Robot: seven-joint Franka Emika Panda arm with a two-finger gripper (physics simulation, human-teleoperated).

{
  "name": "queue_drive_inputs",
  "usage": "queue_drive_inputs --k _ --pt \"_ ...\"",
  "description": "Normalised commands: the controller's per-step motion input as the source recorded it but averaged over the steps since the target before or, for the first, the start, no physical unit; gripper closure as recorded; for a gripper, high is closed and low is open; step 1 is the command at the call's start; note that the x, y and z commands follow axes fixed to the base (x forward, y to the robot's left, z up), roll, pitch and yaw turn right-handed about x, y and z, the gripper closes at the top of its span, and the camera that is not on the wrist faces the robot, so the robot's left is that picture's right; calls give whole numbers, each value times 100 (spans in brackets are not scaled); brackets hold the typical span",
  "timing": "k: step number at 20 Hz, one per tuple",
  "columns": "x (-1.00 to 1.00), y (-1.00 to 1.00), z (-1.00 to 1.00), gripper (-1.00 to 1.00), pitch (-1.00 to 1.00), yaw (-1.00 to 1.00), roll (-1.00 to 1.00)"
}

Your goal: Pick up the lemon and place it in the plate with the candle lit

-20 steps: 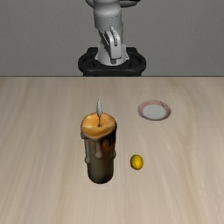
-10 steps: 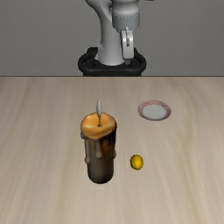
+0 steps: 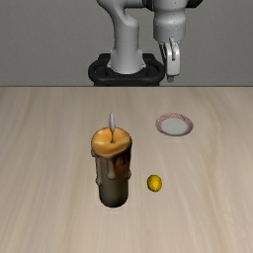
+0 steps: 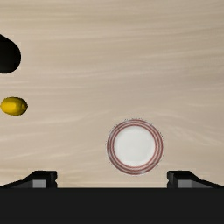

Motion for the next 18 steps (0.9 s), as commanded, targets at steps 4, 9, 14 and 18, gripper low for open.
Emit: queue_drive_inputs --k 4,9,14,18 --pt "100 0 0 -100 0 0 0" --pt "100 0 0 -100 0 0 0" --pt "100 0 0 -100 0 0 0" --pt "25 -75 0 -100 0 0 0"
